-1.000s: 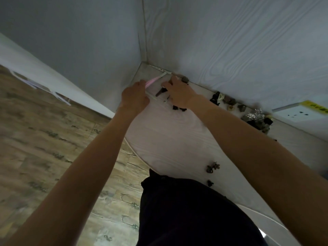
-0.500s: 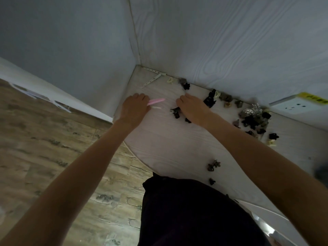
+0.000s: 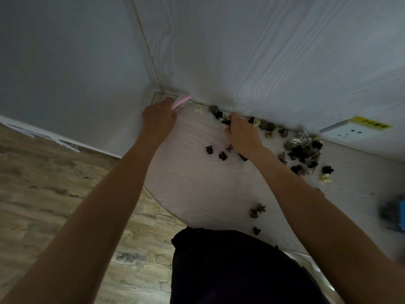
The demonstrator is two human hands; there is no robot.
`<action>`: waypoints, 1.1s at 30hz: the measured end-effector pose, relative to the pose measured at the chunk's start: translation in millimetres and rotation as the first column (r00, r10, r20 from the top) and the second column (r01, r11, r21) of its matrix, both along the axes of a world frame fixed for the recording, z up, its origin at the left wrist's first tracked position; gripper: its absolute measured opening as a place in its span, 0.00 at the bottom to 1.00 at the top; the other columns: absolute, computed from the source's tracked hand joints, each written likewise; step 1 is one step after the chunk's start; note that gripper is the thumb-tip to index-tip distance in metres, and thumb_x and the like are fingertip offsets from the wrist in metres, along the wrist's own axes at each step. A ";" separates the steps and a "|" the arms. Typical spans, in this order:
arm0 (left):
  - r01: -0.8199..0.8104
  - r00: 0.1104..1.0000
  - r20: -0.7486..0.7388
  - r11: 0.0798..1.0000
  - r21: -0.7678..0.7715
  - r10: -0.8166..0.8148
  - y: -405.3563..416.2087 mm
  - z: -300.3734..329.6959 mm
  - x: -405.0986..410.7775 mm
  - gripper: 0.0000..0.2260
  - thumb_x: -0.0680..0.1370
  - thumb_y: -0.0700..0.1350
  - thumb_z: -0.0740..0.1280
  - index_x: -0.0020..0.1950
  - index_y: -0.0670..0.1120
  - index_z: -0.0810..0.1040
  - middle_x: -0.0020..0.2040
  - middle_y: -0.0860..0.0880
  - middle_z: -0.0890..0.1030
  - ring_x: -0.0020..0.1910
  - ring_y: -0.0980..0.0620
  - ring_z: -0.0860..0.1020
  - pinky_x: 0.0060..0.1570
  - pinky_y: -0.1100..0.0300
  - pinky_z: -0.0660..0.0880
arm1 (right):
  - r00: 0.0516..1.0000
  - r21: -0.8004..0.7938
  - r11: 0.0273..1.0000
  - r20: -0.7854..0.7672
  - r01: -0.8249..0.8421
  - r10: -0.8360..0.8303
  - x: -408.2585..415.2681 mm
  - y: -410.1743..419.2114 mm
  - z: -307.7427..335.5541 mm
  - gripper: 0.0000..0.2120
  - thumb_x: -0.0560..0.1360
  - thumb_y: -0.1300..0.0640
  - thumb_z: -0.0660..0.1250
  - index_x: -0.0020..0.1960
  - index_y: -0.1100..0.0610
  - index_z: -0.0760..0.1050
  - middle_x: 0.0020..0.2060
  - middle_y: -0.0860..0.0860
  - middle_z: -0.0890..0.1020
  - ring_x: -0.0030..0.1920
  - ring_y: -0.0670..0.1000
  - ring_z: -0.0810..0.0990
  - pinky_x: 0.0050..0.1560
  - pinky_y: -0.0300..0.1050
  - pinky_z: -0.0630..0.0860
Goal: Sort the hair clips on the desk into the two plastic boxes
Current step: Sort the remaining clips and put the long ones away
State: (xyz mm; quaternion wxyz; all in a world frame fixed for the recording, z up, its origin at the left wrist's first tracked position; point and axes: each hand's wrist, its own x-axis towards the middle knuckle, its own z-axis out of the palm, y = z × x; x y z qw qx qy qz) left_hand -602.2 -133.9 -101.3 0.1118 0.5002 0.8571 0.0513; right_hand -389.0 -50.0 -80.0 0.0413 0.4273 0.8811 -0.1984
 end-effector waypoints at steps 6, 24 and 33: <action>0.147 0.989 0.013 0.989 0.002 -0.147 -8.6 -2.1 4.0 0.11 0.76 0.44 0.62 0.55 0.40 0.76 0.52 0.37 0.77 0.44 0.37 0.78 0.39 0.50 0.72 | 0.986 0.022 1.000 0.166 -0.020 0.016 -16.7 -3.4 -20.3 0.14 0.81 0.60 0.52 0.64 0.64 0.64 0.54 0.60 0.77 0.51 0.58 0.78 0.45 0.49 0.73; 0.230 0.973 0.019 0.973 -0.021 -0.230 -20.1 -10.2 19.8 0.15 0.78 0.50 0.61 0.57 0.40 0.73 0.52 0.39 0.78 0.50 0.40 0.76 0.39 0.50 0.70 | 0.996 0.060 0.998 0.093 0.007 -0.013 -2.7 -14.5 -14.4 0.12 0.77 0.56 0.58 0.56 0.62 0.70 0.51 0.59 0.76 0.45 0.58 0.77 0.37 0.45 0.64; 0.279 0.958 -0.057 0.959 -0.058 -0.282 -43.6 -12.0 37.6 0.12 0.71 0.44 0.73 0.42 0.35 0.75 0.37 0.38 0.77 0.37 0.41 0.78 0.23 0.58 0.68 | 0.986 0.001 0.996 0.137 -0.091 0.090 -28.1 -6.9 -15.5 0.17 0.79 0.54 0.59 0.64 0.61 0.68 0.62 0.60 0.72 0.53 0.59 0.76 0.45 0.47 0.70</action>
